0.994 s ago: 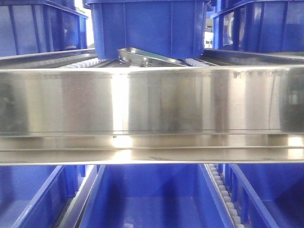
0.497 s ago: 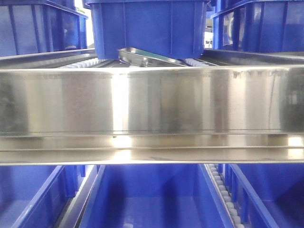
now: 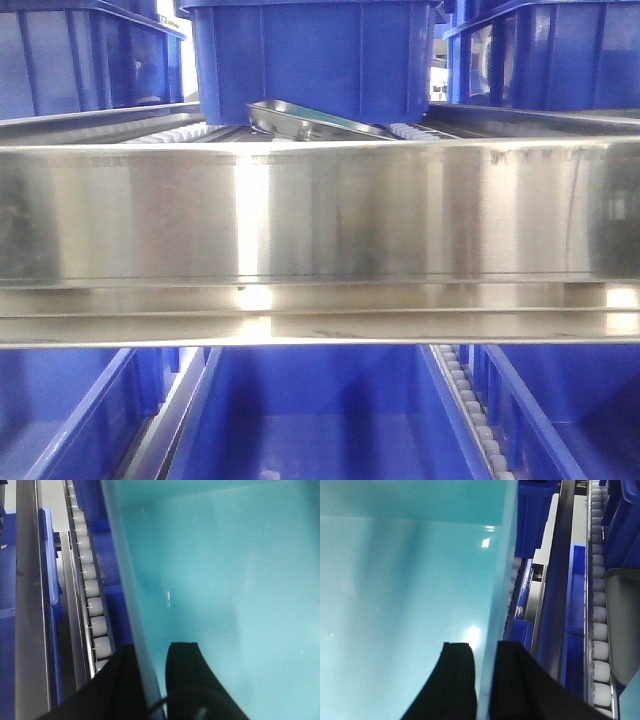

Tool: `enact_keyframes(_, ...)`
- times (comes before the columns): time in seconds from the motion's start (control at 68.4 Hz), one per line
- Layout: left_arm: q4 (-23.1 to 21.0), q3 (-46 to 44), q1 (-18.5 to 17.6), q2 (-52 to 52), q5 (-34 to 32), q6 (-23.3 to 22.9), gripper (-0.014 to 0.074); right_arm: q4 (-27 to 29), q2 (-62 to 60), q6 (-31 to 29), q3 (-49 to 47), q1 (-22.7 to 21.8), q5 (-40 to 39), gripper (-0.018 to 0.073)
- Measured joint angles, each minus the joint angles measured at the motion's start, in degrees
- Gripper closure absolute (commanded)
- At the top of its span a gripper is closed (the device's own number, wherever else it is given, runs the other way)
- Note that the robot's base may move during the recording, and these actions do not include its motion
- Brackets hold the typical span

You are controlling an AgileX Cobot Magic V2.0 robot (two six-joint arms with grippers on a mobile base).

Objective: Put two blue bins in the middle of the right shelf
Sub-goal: 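Turn the base away from the shelf holding the teal bin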

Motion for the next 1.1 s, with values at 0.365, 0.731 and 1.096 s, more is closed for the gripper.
enact_keyframes(0.365, 0.0, 0.0, 0.0, 0.0, 0.0, 0.0, 0.0707, 0.0, 0.0, 0.0, 0.0, 0.0, -0.2, 0.0711)
enact_keyframes(0.731, 0.0, 0.0, 0.0, 0.0, 0.0, 0.0, 0.0707, 0.0, 0.1, 0.0, 0.0, 0.0, -0.2, 0.0711)
enact_keyframes(1.096, 0.0, 0.0, 0.0, 0.0, 0.0, 0.0, 0.0707, 0.0, 0.2, 0.0, 0.0, 0.0, -0.4, 0.0711)
